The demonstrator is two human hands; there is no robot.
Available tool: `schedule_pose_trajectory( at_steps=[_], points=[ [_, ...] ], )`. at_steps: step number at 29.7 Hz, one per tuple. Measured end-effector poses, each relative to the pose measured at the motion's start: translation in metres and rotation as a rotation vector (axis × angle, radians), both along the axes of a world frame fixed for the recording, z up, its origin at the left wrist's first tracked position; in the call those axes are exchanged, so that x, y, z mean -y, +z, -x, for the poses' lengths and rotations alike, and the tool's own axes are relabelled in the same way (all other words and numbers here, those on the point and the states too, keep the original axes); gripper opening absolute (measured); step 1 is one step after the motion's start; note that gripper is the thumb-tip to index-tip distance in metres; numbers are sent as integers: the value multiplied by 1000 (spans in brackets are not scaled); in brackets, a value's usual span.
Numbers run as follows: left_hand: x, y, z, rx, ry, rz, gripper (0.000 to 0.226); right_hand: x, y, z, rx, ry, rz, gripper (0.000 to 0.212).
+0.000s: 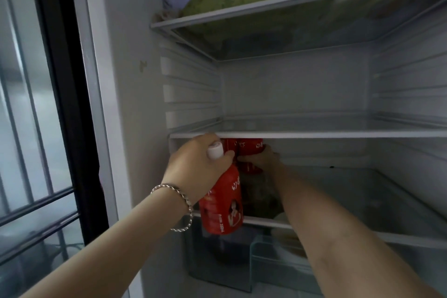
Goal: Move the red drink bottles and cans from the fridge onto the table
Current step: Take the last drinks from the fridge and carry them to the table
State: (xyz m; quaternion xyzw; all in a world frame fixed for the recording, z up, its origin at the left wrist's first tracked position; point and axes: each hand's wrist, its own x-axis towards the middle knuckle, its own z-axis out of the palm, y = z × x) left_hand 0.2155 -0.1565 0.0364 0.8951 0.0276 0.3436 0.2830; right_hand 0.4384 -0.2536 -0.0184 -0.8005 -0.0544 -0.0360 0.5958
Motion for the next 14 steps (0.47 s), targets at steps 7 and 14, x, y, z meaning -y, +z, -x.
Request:
schedule_pose_trajectory(
  at_steps=[7, 14],
  points=[
    [-1, 3, 9, 18, 6, -246, 19, -5, 2, 26, 52, 91, -9, 108],
    [-16, 10, 33, -47, 32, -368, 20, 11, -9, 122, 203, 230, 129, 89]
  ],
)
